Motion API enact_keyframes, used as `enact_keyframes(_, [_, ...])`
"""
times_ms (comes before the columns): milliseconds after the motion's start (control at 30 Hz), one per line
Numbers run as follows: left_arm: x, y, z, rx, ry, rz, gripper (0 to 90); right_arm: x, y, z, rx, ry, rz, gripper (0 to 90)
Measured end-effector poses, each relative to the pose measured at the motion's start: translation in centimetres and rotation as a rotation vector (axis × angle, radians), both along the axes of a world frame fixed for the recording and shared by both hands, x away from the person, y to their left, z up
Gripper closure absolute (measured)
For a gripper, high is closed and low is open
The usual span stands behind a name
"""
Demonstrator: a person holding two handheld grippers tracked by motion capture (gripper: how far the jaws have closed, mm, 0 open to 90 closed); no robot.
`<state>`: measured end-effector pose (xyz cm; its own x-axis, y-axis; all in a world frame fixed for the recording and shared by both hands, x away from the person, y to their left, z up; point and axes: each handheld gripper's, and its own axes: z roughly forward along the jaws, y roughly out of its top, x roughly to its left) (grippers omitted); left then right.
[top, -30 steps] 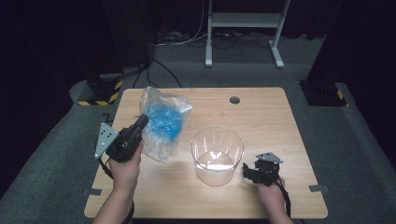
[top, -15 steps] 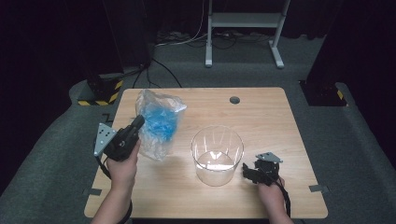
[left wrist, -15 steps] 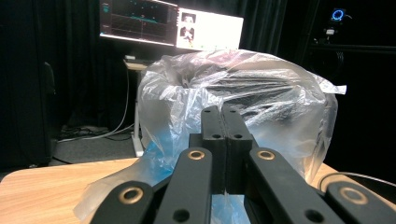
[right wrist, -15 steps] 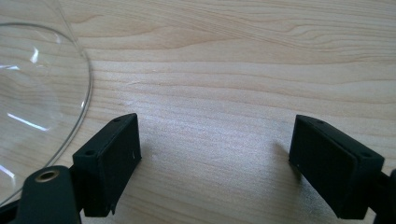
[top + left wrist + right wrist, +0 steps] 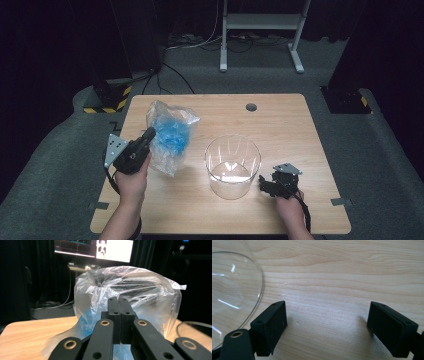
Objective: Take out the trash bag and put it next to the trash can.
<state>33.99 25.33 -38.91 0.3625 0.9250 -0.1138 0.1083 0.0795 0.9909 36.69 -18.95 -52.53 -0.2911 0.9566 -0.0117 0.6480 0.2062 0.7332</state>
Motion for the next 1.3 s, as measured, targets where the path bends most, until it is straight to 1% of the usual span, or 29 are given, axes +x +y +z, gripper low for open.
enact_keyframes(33, [0.2,0.0,-0.1,0.024,0.005,0.006,89.7,0.0,0.0,0.0,-0.001,0.0,0.004,15.8])
enact_keyframes(100, [0.5,-0.1,-0.5,0.017,0.019,0.017,89.7,0.1,0.1,0.0,-0.004,-0.001,0.015,15.7])
enact_keyframes(133, [0.8,-0.1,-0.8,0.021,0.025,0.022,89.7,0.1,0.1,0.0,-0.003,0.0,0.017,15.5])
enact_keyframes(200, [1.2,-0.3,-1.4,0.033,0.043,0.032,89.7,0.2,0.1,0.0,-0.002,0.0,0.019,15.3])
enact_keyframes(267, [2.1,-0.7,-2.3,0.05,0.069,0.042,89.7,0.2,0.1,0.0,-0.003,0.0,0.02,15.2])
enact_keyframes(333, [2.7,-1.0,-2.9,0.062,0.086,0.046,89.7,0.2,0.2,0.0,-0.003,0.0,0.029,15.1])
enact_keyframes(367, [3.2,-1.4,-3.4,0.071,0.1,0.047,89.7,0.3,0.2,0.0,-0.003,0.0,0.032,15.1])
enact_keyframes(433, [3.5,-1.9,-3.9,0.095,0.111,0.044,89.7,0.3,0.2,0.0,-0.004,-0.001,0.032,15.2])
enact_keyframes(500, [3.8,-2.3,-4.2,0.109,0.119,0.04,89.6,0.3,0.2,0.0,-0.003,0.0,0.032,15.2])
enact_keyframes(600, [4.1,-2.7,-4.7,0.11,0.136,0.037,89.6,0.2,0.2,0.0,-0.003,0.0,0.034,15.2])
enact_keyframes(667, [4.4,-3.0,-5.1,0.126,0.145,0.037,89.6,0.2,0.2,0.0,-0.003,0.002,0.036,15.2])
enact_keyframes(800, [4.7,-3.5,-5.9,0.135,0.178,0.042,89.3,0.1,0.2,0.0,-0.002,0.004,0.036,15.2])
enact_keyframes(833, [4.9,-3.7,-6.1,0.14,0.188,0.037,89.3,0.1,0.2,0.0,-0.002,0.004,0.037,15.2])
enact_keyframes(900, [5.1,-4.1,-6.5,0.166,0.196,0.031,89.2,0.1,0.2,0.0,-0.008,0.0,0.042,15.2])
enact_keyframes(933, [5.2,-4.2,-6.6,0.172,0.2,0.03,89.2,0.1,0.2,0.0,-0.008,0.0,0.042,15.2])
enact_keyframes(1033, [5.5,-4.6,-7.2,0.181,0.218,0.026,88.8,0.0,0.2,0.0,-0.003,0.001,0.042,15.2])
enact_keyframes(1133, [5.8,-4.9,-7.7,0.174,0.24,0.017,88.0,-0.1,0.2,0.0,-0.001,0.003,0.04,15.2])
enact_keyframes(1200, [6.0,-5.1,-8.1,0.185,0.259,0.005,86.6,-0.1,0.2,0.0,-0.002,0.002,0.045,15.2])
enact_keyframes(1267, [6.2,-5.3,-8.4,0.184,0.275,-0.001,84.5,-0.2,0.2,0.0,-0.001,0.002,0.044,15.2])
enact_keyframes(1300, [6.3,-5.3,-8.4,0.176,0.282,0.0,83.4,-0.2,0.2,0.0,-0.002,0.003,0.045,15.2])
